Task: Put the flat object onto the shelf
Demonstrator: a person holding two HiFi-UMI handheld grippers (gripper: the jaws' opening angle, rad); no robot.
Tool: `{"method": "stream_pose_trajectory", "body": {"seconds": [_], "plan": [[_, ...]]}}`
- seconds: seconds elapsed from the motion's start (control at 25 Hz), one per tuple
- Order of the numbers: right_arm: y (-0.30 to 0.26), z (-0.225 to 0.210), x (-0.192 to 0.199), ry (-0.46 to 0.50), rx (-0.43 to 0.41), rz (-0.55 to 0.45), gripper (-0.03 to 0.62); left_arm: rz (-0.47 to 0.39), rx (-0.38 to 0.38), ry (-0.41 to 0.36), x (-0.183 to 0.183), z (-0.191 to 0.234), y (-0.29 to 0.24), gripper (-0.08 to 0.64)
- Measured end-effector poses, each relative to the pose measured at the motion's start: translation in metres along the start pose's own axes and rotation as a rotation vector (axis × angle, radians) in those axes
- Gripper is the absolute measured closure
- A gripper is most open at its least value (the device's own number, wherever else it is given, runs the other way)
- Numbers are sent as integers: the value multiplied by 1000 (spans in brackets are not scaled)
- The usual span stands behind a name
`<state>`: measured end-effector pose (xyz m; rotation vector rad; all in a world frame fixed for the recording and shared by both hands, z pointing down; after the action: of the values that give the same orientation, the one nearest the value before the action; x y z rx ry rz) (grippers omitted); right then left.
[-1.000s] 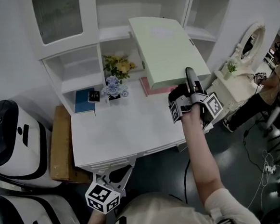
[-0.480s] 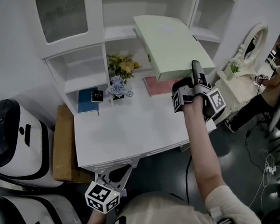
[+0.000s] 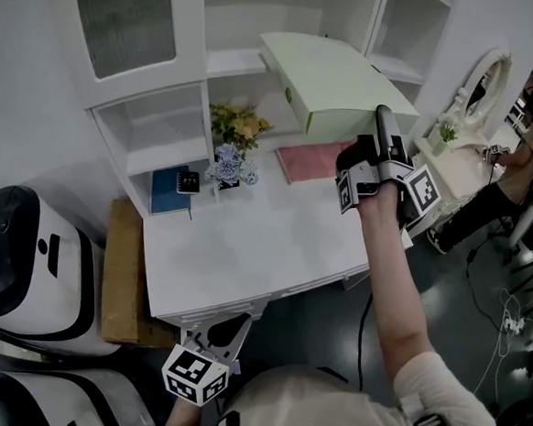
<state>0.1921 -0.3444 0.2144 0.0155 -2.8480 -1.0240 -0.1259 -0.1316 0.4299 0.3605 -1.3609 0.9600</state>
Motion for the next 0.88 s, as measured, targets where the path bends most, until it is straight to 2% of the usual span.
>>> {"method": "stream_pose_trajectory", "body": {"seconds": [0.2,0.36,0.68,0.88], "plan": [[-12,14,8,46,-56,78,262,-2,-3,5,4,2,4,546],[-15,16,9,50,-62,110,261,-11,-4,2,3,0,4,546],[-15,10,7,46,-69,108,262,-11,-20,-10,1,0,6,546],[-15,5,4,72,-58,84,298,-13,-42,-18,-2,-1,4,546]]}}
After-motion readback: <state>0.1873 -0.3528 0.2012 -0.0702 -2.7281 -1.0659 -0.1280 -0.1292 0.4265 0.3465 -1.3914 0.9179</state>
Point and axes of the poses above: the fingertips, and each gripper's own axes: y backward along the fingers, z to its left, x out of its underside, the point moved 4 cm from there along y, backward along the fingers, and after that the axes turned 9 degrees about -x, right-handed, at the moved point
